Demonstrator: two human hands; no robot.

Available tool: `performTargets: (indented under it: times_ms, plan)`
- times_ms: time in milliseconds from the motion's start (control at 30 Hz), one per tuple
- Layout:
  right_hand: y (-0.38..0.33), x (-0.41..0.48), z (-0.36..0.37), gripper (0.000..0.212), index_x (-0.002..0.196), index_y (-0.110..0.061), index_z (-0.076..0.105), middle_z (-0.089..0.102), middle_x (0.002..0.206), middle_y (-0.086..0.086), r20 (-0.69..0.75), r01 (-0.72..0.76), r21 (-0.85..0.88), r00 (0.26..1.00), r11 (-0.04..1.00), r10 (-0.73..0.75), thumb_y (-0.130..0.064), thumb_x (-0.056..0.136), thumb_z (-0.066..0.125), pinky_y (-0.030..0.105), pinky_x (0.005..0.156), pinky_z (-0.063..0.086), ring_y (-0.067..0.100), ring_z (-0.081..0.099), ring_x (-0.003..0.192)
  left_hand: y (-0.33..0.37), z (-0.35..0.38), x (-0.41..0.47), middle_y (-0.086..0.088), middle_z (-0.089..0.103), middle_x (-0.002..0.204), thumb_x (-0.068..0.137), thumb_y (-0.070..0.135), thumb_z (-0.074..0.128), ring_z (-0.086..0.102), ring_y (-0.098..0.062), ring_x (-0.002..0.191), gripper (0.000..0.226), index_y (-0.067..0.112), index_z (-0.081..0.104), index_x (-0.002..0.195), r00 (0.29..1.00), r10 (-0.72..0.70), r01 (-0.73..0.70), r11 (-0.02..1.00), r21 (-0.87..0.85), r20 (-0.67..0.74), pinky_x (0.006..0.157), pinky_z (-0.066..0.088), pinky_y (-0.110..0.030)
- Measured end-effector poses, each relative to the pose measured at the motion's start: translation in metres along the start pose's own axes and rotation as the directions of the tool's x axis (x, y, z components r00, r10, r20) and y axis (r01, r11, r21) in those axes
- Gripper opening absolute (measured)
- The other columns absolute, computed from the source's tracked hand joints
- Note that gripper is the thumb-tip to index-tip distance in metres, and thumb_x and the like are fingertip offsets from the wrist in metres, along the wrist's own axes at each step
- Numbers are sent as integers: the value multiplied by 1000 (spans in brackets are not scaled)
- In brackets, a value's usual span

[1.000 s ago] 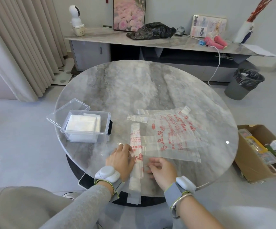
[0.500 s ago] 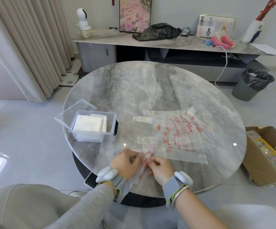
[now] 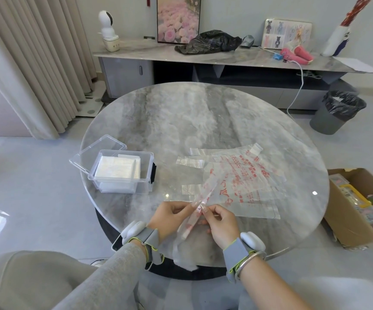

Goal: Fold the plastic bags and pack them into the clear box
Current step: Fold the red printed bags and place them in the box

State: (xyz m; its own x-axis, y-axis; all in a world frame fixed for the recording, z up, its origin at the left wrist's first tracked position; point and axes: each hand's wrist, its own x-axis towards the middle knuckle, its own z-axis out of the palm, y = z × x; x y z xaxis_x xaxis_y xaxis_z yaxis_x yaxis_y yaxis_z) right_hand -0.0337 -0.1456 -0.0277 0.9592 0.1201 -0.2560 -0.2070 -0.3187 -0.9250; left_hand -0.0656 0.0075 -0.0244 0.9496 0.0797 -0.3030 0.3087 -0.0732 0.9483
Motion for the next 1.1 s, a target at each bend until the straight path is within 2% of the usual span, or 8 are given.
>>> performTargets:
  times_ms: [167, 300, 433, 600, 733, 833, 933, 1100]
  plan:
    - [2, -1, -7, 23, 72, -10, 64, 68, 72, 8, -74, -53, 63, 996, 997, 57, -18, 93, 60, 24, 51, 51, 18, 65, 68, -8, -3, 12, 9, 74, 77, 88, 13, 70, 67, 2, 72, 14, 12, 76, 101, 985, -23, 33, 998, 53, -169, 72, 50, -13]
    - [6, -6, -14, 21, 75, -10, 64, 69, 71, 7, -112, -124, 15, 986, 992, 125, -19, 94, 59, 34, 53, 56, 21, 67, 61, -7, -11, 25, 13, 70, 81, 88, 5, 62, 61, -4, 67, 28, 27, 70, 103, 957, 88, -26, 975, 221, -276, 70, 51, -23]
    - [16, -14, -15, 25, 73, -17, 66, 72, 69, 1, 3, -239, -244, 969, 940, 248, -30, 92, 56, 44, 63, 58, 23, 67, 57, -12, -12, 25, 14, 61, 112, 90, 26, 62, 61, -9, 94, 32, 29, 58, 122, 930, 333, -147, 725, 673, -155, 80, 51, -29]
    - [8, -17, -29, 21, 85, -25, 58, 64, 87, -11, 36, 98, -713, 994, 695, -103, -43, 92, 49, 30, 67, 48, 12, 59, 80, -17, -4, 10, 10, 55, 122, 82, 65, 50, 53, -14, 109, 59, 29, 53, 128, 890, 425, -308, 300, 903, 163, 90, 44, -30]
    - [10, -8, -29, 24, 106, -26, 61, 57, 115, -9, 284, 490, -808, 811, 328, -512, -23, 82, 65, 26, 72, 48, 15, 55, 105, -17, -6, 8, 6, 53, 127, 87, 42, 56, 52, -19, 114, 54, 27, 45, 138, 890, 407, -330, 260, 907, 207, 92, 44, -31]
    - [23, -2, -29, 38, 109, -26, 68, 65, 121, -3, 377, 525, -827, 784, 203, -494, -29, 72, 76, 30, 81, 56, 18, 64, 108, -10, -8, 10, 6, 52, 129, 91, 21, 54, 50, -18, 115, 56, 27, 36, 144, 896, 398, -317, 267, 910, 196, 93, 43, -29]
    - [30, -5, -31, 42, 111, -23, 71, 68, 117, 0, 363, 473, -864, 821, 169, -441, -37, 74, 58, 30, 78, 58, 17, 68, 103, 0, -10, 16, 3, 56, 125, 87, 3, 47, 55, -20, 110, 65, 25, 31, 147, 903, 412, -240, 253, 937, 120, 91, 44, -30]
    - [28, -16, -33, 51, 98, -22, 74, 71, 100, 1, 308, 376, -921, 862, 102, -402, -42, 53, 84, 34, 58, 55, 23, 66, 81, 6, -32, 26, -8, 64, 106, 54, -17, 64, 61, -29, 88, 79, 8, 56, 129, 804, 593, -106, 205, 973, -38, 69, 55, -38]
